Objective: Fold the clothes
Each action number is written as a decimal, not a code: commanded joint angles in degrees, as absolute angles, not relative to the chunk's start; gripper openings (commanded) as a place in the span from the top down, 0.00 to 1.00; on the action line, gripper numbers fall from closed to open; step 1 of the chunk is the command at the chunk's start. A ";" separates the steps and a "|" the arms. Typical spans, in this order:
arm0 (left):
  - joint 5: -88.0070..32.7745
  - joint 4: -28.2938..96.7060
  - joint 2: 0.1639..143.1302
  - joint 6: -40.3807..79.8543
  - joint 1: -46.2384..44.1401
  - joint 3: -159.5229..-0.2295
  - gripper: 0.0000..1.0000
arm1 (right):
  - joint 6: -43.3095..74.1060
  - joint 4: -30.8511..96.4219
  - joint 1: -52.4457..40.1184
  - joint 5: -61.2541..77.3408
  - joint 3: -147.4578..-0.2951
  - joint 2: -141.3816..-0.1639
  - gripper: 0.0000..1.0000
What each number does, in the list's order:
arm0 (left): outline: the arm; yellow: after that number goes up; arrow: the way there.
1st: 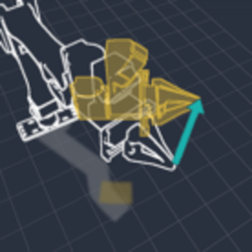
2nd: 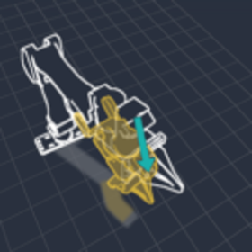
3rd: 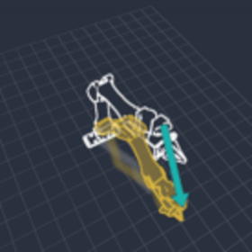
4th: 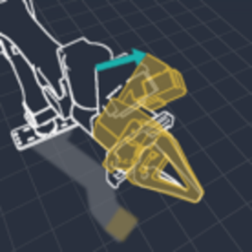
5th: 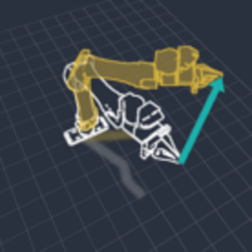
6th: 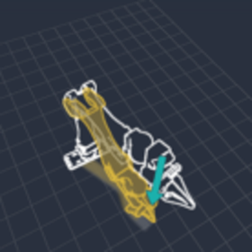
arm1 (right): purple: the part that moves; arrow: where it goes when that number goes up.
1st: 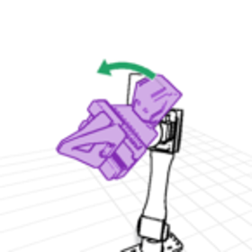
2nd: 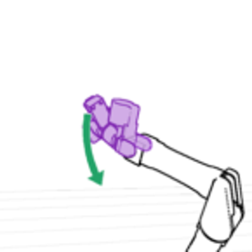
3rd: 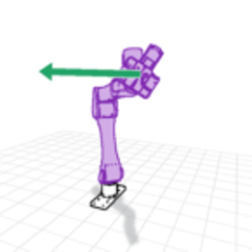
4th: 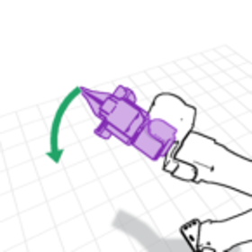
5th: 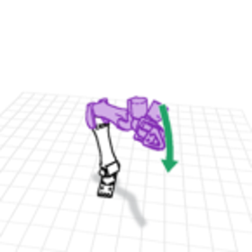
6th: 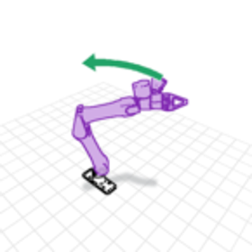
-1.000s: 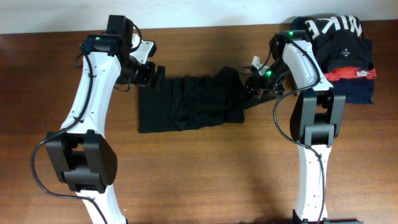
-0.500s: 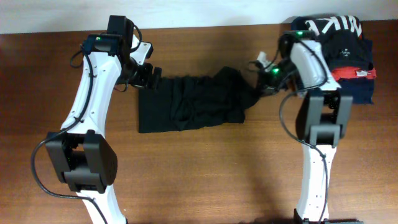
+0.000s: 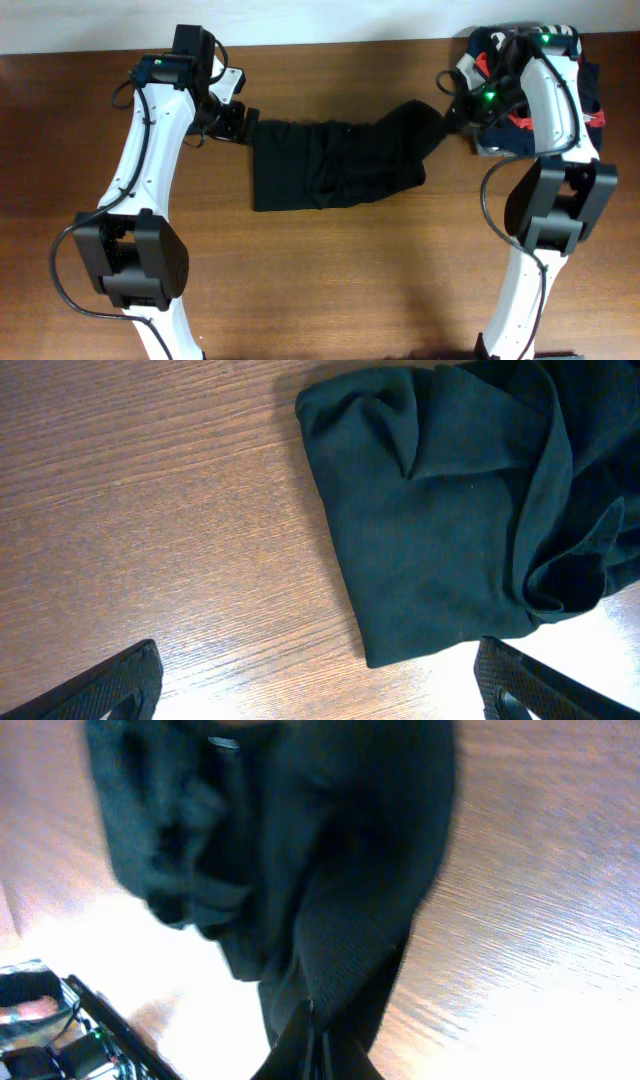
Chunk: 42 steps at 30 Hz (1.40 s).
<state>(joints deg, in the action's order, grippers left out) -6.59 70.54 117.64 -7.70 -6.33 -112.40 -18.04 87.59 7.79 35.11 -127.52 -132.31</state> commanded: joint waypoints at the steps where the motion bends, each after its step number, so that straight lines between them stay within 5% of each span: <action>1: -6.15 69.78 116.64 -8.43 -5.56 -112.97 0.01 | -19.07 87.59 2.50 37.52 -127.63 -123.87 0.96; 8: -6.11 65.60 116.64 -7.22 -2.85 -112.97 0.01 | -15.03 79.11 -14.68 35.48 -127.61 -121.54 0.96; 15: -6.66 61.30 116.64 0.69 11.42 -112.97 0.01 | -11.09 67.29 -29.41 28.86 -127.59 -123.11 0.96; 42: -6.57 61.67 116.66 0.43 17.32 -112.64 0.01 | -10.44 49.74 -42.46 28.25 -127.55 -138.19 0.96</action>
<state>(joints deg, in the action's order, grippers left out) -6.57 61.63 117.62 0.08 17.12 -112.40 -10.63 50.70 -40.88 27.66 -127.48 -137.34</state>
